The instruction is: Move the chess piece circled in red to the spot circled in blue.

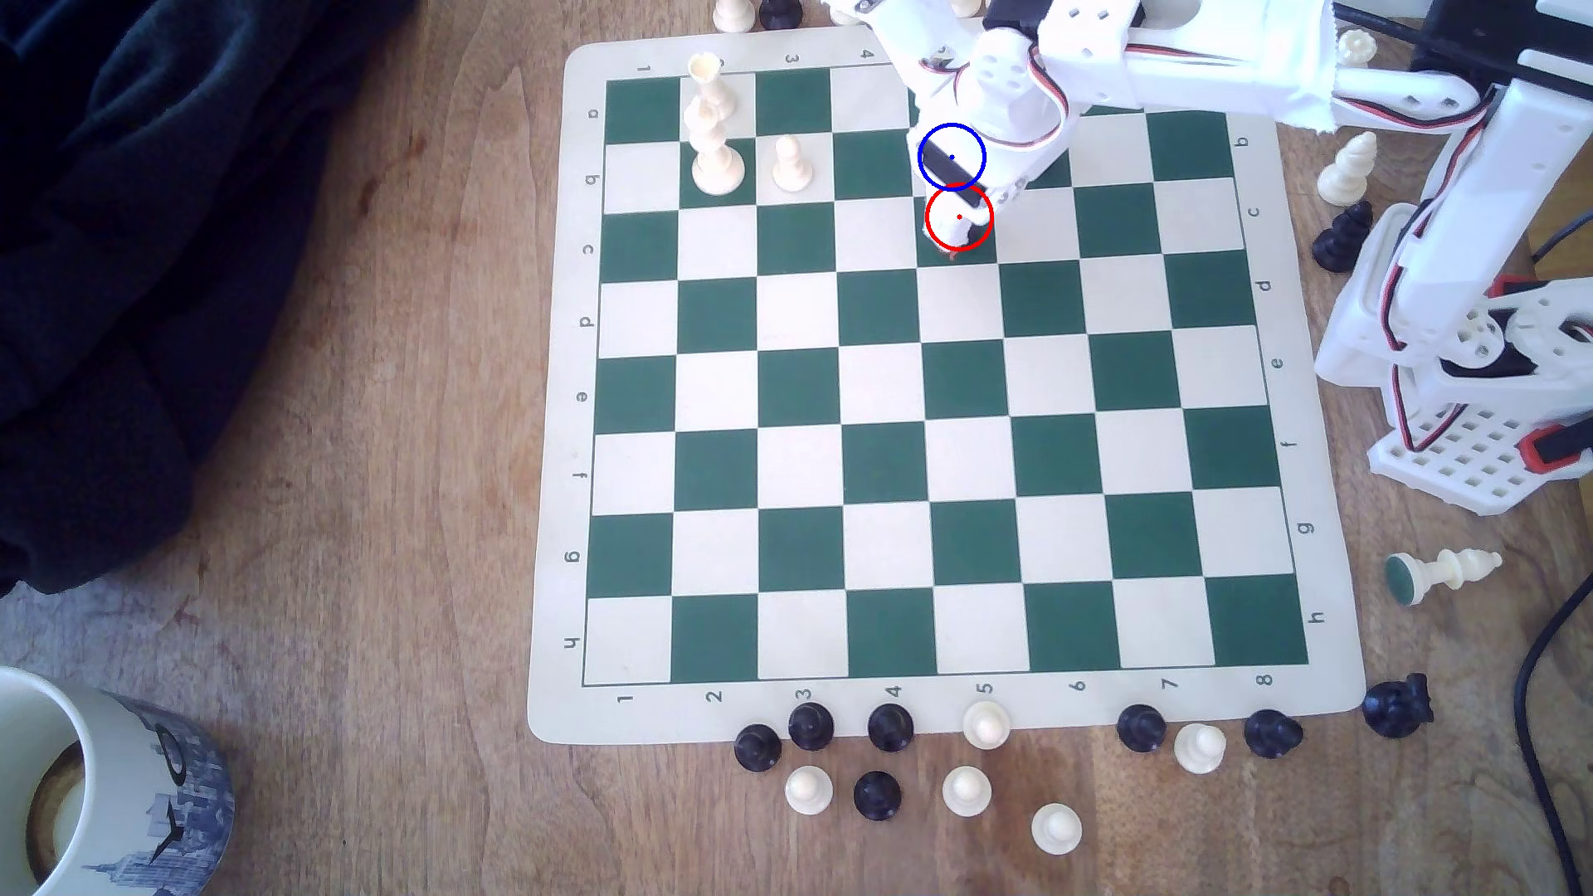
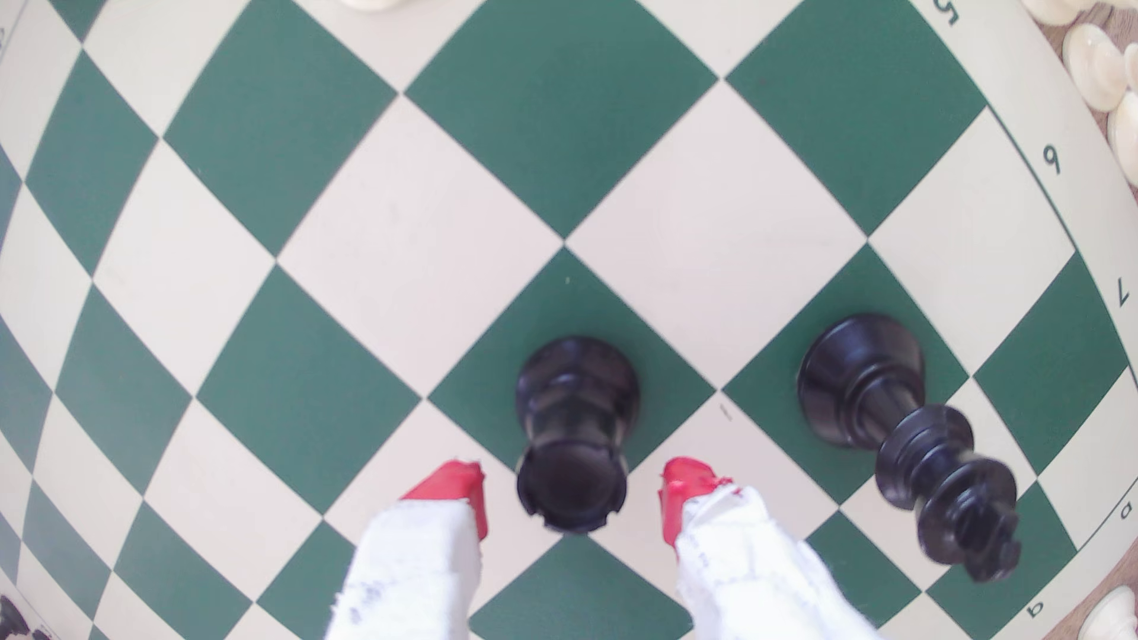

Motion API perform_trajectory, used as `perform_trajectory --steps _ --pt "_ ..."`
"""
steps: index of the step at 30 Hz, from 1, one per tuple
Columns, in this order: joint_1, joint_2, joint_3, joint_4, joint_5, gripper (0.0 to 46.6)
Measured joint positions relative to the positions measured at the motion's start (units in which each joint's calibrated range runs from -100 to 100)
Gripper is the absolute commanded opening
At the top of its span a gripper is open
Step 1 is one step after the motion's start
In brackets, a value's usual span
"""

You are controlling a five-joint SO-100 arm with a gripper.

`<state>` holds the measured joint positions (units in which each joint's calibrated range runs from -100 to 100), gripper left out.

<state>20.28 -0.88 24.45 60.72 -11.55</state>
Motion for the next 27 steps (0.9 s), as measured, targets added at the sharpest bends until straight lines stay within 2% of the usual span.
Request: perform_trajectory --steps 27 --pt "0.3 0.0 -1.0 -2.9 0.5 14.2"
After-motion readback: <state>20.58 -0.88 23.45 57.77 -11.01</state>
